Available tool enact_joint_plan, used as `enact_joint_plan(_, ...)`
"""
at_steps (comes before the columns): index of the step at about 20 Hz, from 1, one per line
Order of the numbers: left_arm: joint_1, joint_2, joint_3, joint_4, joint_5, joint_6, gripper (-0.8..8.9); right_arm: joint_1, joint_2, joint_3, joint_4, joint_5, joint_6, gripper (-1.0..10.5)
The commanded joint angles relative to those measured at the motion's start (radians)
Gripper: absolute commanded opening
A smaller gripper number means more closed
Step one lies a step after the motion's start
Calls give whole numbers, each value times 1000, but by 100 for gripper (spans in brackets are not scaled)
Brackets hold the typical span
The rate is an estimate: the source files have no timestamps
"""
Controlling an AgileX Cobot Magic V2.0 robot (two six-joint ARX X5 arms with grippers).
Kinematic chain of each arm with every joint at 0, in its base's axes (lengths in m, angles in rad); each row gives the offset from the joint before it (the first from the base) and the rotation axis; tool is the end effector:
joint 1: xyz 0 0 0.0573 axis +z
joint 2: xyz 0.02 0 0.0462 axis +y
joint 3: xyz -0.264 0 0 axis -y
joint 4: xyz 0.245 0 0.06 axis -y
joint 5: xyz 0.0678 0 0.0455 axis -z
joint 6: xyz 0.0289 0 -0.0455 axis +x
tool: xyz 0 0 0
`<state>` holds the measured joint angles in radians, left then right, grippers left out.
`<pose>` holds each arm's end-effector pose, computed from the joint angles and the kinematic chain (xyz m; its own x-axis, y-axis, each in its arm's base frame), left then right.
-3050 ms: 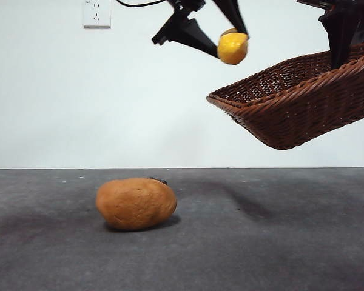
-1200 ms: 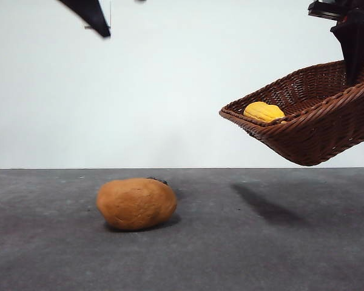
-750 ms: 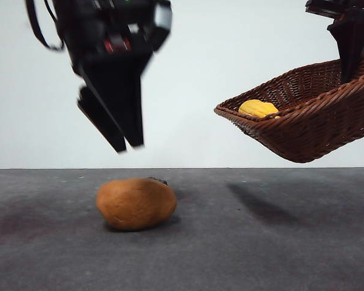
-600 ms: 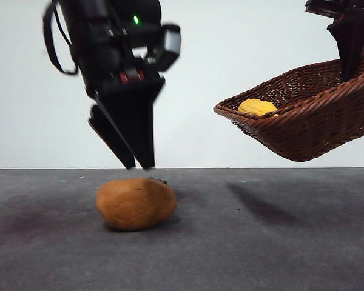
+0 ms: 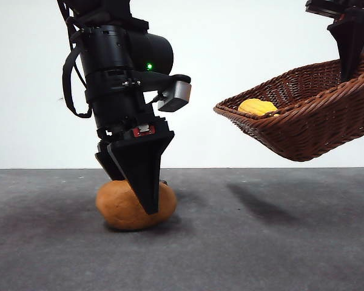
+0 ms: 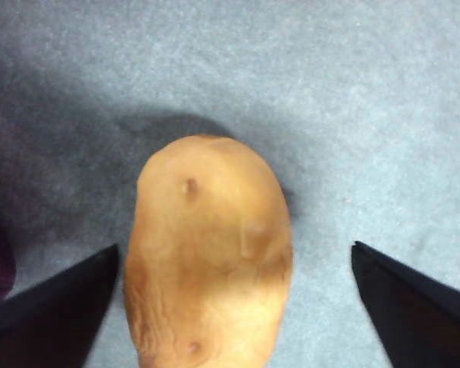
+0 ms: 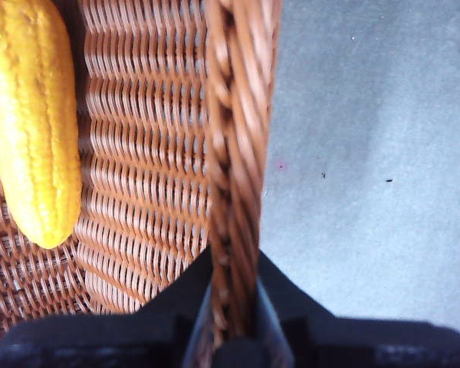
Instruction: Help me put the vegetables on the table into the basket
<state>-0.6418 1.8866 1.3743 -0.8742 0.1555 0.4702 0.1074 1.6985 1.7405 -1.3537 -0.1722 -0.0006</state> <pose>0.2878 -0.2207 0.1919 0.0523 -0.2324 -0.9712 0.9043 0.4237 -0.0527 0.3182 0.0393 0.3425 0.2326 0.1974 -0.9523 -0.1498 0.9748 0.1655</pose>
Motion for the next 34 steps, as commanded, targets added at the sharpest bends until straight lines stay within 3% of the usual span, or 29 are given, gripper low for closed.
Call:
enact_joint_plan(1,2,12,-8,-6,0,-22,9,3,1,-6,-23,-11,-7,-17)
enact_joint_plan(8,6,-65,10,-43,13,-112,-9,3,1,-6,-23,-11,-7,-17)
enact_joint_plan(10,8,-138,10,-43,74,-188,-9,3,1,-6,-23,-11,-7,-17)
enact_joint_plan(15,-11,-346,10,58,369,-359,-9,5,1,-6,-17,-11,-6,-17)
enact_joint_plan(21,-92,-366,10,300,369,-513,-9,38,1,-6,-16,-71,2,-17)
enact_joint_plan(28,-209,-270,10,338,209,-504,3,122,1,-6,18,-71,35,-17)
enact_joint_plan(29,-216,-256,10,337,181,-504,47,130,1,-6,18,-71,35,-17)
enact_joint_plan(30,-220,-244,9,335,162,-510,162,135,1,-6,18,-71,37,-17)
enact_joint_plan(33,-223,-233,10,346,155,-547,635,143,1,-6,17,-71,46,-17)
enact_joint_plan(34,-226,-234,10,358,156,-550,700,143,1,-6,17,-71,46,-17)
